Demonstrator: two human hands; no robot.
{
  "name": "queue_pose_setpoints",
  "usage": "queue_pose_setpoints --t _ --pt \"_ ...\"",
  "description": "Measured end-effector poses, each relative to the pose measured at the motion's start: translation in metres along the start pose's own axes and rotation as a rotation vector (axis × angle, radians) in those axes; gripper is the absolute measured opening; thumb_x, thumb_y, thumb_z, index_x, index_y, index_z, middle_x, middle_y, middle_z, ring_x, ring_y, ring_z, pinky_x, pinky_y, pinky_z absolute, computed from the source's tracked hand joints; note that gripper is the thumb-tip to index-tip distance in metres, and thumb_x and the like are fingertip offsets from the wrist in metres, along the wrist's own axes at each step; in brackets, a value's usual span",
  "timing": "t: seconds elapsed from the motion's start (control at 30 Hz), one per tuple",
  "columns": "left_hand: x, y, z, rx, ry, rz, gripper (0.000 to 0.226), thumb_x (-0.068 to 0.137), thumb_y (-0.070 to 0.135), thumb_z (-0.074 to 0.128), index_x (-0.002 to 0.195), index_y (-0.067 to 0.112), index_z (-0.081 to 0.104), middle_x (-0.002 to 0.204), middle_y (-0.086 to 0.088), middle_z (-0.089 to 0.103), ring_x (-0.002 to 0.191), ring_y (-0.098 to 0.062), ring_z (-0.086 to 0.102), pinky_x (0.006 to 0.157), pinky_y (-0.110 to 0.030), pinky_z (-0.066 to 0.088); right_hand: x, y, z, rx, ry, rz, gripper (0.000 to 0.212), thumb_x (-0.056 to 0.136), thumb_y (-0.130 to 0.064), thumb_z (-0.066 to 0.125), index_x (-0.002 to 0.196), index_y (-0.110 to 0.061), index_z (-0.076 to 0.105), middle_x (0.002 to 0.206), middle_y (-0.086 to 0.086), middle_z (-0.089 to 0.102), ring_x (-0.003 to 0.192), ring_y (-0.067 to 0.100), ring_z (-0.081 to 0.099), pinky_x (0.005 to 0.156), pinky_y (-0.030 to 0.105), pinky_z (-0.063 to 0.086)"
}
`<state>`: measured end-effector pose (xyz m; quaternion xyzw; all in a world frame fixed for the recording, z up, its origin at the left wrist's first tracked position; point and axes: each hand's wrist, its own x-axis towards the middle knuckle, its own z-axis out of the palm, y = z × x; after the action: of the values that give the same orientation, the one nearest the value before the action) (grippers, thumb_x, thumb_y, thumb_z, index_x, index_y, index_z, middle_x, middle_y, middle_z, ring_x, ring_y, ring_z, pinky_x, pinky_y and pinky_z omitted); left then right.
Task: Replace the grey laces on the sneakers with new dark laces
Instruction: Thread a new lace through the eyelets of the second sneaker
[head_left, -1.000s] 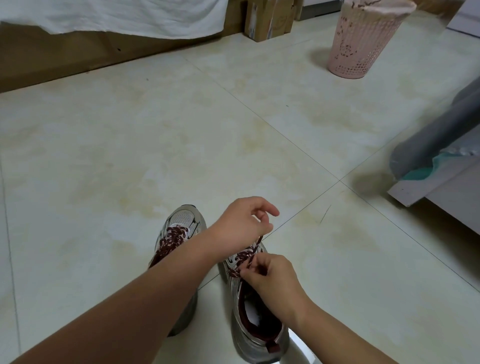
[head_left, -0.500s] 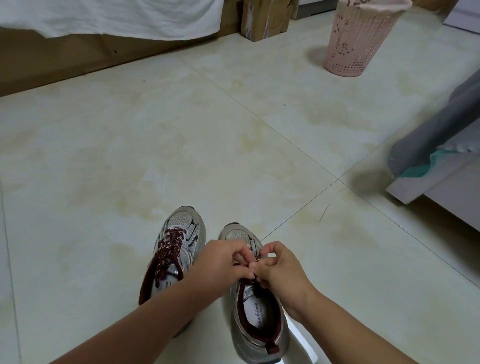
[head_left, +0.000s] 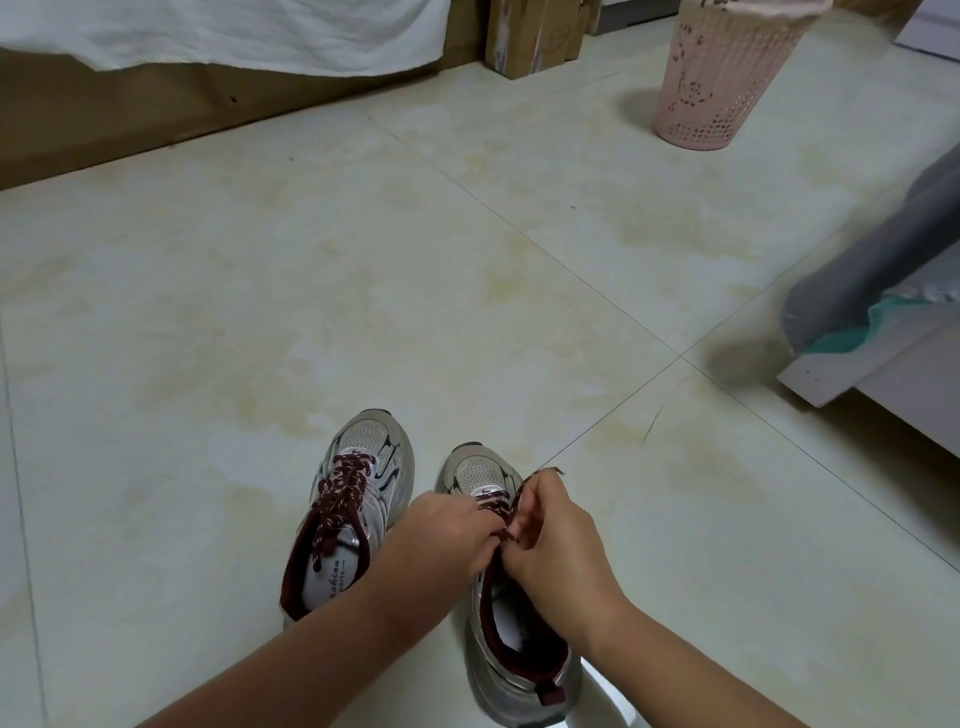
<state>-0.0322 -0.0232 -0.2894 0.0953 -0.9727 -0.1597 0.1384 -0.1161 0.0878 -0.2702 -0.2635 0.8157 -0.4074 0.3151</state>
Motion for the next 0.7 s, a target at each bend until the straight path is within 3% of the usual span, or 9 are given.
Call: queue_pose_setpoints --t 0.13,0.2,0.3,0.4,0.43,0.5,0.57,0.63,0.7 --pt "0.001 0.000 0.001 0.048 -0.083 0.010 0.025 0.070 0.026 0.044 0.055 0.020 0.063 0.050 0.006 0.051 0.045 -0.013 0.051 0.055 -0.025 0.033 -0.005 -0.001 0.004 -0.138 0.070 -0.072 0.030 0.080 -0.005 0.052 0.075 -0.028 0.035 0.072 -0.005 0.055 0.065 0.011 0.048 0.059 0.022 0.037" --pt "0.005 0.003 -0.004 -0.018 -0.168 -0.051 0.028 0.066 0.030 0.040 0.056 0.020 0.064 0.050 0.006 0.052 0.048 -0.012 0.053 0.050 -0.021 0.037 -0.007 -0.001 0.006 -0.222 0.065 -0.112 0.018 0.085 -0.009 0.050 0.087 -0.026 0.045 0.083 -0.003 0.060 0.076 0.017 0.053 0.065 0.023 0.039" --pt "0.010 0.004 -0.007 -0.270 -0.276 -0.253 0.037 0.068 0.031 0.038 0.077 0.012 0.068 0.069 0.001 0.058 0.068 -0.012 0.052 0.065 -0.025 0.039 -0.007 0.000 0.008 -0.309 0.083 -0.142 0.019 0.091 -0.016 0.047 0.108 -0.018 0.055 0.101 0.000 0.064 0.093 0.018 0.056 0.077 0.024 0.040" --pt "0.010 0.004 -0.006 -0.614 -0.282 -0.419 0.015 0.076 0.019 0.049 0.068 0.018 0.061 0.062 0.008 0.052 0.060 -0.002 0.045 0.059 -0.017 0.035 -0.009 -0.001 0.007 -0.386 0.092 -0.132 0.021 0.095 -0.022 0.043 0.110 -0.015 0.056 0.109 0.000 0.058 0.100 0.017 0.053 0.075 0.020 0.033" --pt "0.008 0.003 -0.005 -0.676 -0.283 -0.447 0.020 0.082 0.012 0.052 0.066 0.023 0.058 0.059 0.009 0.050 0.056 0.000 0.043 0.055 -0.013 0.033 -0.010 -0.002 0.006 -0.408 0.084 -0.132 0.021 0.096 -0.022 0.042 0.110 -0.014 0.056 0.109 0.000 0.056 0.100 0.017 0.052 0.072 0.019 0.030" --pt "0.006 0.000 -0.005 -0.747 -0.310 -0.491 0.030 0.087 0.004 0.052 0.067 0.026 0.057 0.059 0.010 0.049 0.051 0.002 0.041 0.053 -0.010 0.032 -0.010 -0.002 0.005 -0.413 0.066 -0.137 0.017 0.096 -0.021 0.041 0.102 -0.015 0.056 0.101 -0.001 0.051 0.091 0.016 0.049 0.069 0.018 0.027" --pt "0.005 0.000 -0.005 -0.735 -0.313 -0.489 0.022 0.087 0.006 0.055 0.074 0.023 0.061 0.062 0.012 0.052 0.053 0.005 0.045 0.055 -0.008 0.034 -0.007 0.001 0.006 -0.325 0.056 -0.115 0.017 0.094 -0.017 0.044 0.078 -0.020 0.051 0.084 -0.005 0.044 0.074 0.012 0.043 0.063 0.018 0.030" --pt "0.005 0.000 -0.006 -0.611 -0.299 -0.447 0.009 0.085 0.010 0.060 0.087 0.016 0.066 0.066 0.015 0.054 0.057 0.008 0.049 0.058 -0.005 0.035 -0.003 0.002 0.005 -0.207 -0.001 -0.050 0.035 0.090 -0.009 0.046 0.058 -0.019 0.039 0.063 -0.005 0.038 0.056 0.008 0.034 0.053 0.018 0.032" --pt "0.005 0.000 -0.006 -0.460 -0.278 -0.366 0.012 0.084 0.015 0.061 0.094 0.014 0.067 0.076 0.012 0.060 0.065 0.004 0.050 0.062 -0.005 0.034 0.000 0.002 0.003 -0.079 -0.076 0.043 0.037 0.088 -0.004 0.045 0.053 -0.013 0.037 0.055 0.000 0.034 0.051 0.010 0.028 0.047 0.018 0.027"
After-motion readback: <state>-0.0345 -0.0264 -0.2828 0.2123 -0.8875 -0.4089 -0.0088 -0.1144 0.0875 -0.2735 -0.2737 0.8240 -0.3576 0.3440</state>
